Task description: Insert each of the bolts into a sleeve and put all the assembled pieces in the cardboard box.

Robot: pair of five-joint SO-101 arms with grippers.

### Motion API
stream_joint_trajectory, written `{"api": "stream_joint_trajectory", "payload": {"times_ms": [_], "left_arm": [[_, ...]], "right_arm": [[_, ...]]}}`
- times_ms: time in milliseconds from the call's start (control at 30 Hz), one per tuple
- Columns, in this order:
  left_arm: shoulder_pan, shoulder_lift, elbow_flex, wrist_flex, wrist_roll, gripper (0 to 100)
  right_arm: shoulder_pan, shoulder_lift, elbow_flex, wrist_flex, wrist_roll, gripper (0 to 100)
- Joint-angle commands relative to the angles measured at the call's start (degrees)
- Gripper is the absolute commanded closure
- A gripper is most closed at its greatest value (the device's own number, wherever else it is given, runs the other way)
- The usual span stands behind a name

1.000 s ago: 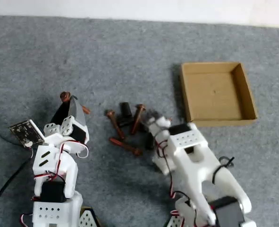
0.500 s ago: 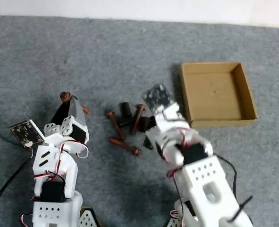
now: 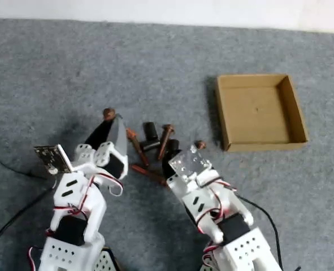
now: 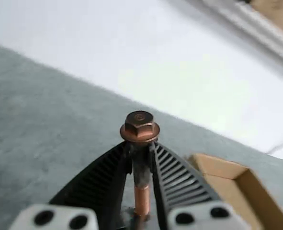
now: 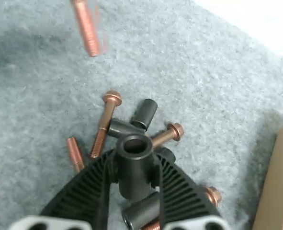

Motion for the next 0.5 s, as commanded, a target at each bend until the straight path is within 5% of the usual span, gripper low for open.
{"api": "stream_joint_trajectory", "payload": {"times_ms": [0,467], "left_arm": [[3.47,-0.66,1.27,-2.02,-0.09,99],[9.27,-0.75,0.92,-2.11,0.44,99]], "right_arm": [[-0.57,-8.31,1.89,-1.45,0.00,99.4],[-4.88,-16.22,11.47,-1.54,0.00,99.4]]}}
